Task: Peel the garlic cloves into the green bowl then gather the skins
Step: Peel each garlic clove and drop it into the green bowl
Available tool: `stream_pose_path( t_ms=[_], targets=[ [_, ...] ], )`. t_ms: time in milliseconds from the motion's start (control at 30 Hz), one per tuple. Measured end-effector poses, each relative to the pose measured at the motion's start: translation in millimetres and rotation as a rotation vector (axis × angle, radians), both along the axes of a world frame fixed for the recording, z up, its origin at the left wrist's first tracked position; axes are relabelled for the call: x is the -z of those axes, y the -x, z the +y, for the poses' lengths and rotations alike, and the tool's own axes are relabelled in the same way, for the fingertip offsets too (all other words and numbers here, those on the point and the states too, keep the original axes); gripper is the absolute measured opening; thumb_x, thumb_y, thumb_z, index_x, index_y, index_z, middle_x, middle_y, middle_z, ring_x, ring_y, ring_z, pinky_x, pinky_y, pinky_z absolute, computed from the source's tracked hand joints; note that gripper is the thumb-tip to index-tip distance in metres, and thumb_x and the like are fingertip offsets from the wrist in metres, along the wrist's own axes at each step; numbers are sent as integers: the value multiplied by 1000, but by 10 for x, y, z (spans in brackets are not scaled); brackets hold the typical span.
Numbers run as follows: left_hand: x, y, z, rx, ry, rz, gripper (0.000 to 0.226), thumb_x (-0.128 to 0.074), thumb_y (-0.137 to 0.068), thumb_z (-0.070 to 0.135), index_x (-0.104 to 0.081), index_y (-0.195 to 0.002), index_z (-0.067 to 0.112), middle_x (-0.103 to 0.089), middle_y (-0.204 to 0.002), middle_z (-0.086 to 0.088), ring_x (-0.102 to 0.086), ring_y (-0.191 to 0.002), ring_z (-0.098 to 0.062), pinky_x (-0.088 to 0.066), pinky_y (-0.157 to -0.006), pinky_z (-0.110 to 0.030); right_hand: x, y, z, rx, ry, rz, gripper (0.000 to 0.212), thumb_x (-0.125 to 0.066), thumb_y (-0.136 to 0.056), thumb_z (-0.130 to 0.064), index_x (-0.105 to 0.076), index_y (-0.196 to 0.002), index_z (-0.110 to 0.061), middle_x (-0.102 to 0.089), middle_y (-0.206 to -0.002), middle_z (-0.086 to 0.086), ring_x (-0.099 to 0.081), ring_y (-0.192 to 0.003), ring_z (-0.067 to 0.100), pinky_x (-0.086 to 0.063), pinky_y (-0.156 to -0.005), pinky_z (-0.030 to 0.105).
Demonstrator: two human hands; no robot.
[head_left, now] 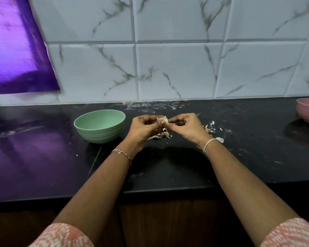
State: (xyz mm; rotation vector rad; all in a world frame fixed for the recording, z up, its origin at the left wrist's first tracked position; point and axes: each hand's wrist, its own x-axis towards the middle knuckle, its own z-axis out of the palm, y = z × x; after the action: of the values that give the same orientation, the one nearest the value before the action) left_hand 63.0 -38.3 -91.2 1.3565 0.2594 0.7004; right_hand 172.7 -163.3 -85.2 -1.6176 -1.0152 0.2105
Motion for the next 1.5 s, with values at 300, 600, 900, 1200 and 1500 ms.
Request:
stream_pose_path(
  t_ms=[300,600,900,1200,1500],
  targets=[
    [22,-18,23,13,-132,29,17,-79,-72,7,-72,-87,4,-72,-81,-15,-68,-73,-25,-59,-73,-37,-5,45,34,106,49,-89,14,-80,-69,-9,-72,-71,-21,-70,-64,1,-63,-59,4,-51,-60,20],
    [50,-39,37,-3,-203,29,9,-76,-77,3,-71,-85,5,-72,-73,-11,-68,-65,-21,-59,-66,-35,23,68,75,133,31,-52,10,-80,-68,-10,-71,-69,-16,-71,-67,11,-61,-59,10,-52,-60,23],
    [58,-61,23,-57,-248,42,8,-76,-78,4,-71,-84,7,-71,-72,-11,-67,-66,-24,-59,-67,-36,44,88,103,132,15,-46,6,-76,-70,-9,-71,-72,-9,-67,-58,3,-59,-52,5,-47,-55,18],
    [72,-86,27,-87,-317,55,8,-74,-81,3,-70,-85,8,-70,-66,-3,-65,-60,-16,-58,-66,-35,79,33,151,121,-23,32,6,-75,-72,-8,-70,-73,-5,-70,-73,24,-63,-63,20,-52,-66,31],
    [100,-149,36,-186,-489,82,12,-72,-84,5,-70,-84,17,-73,-88,-12,-70,-79,-22,-59,-74,-42,97,18,172,109,-58,63,7,-74,-70,-5,-67,-69,-8,-65,-67,16,-59,-64,22,-49,-66,32]
  ],
)
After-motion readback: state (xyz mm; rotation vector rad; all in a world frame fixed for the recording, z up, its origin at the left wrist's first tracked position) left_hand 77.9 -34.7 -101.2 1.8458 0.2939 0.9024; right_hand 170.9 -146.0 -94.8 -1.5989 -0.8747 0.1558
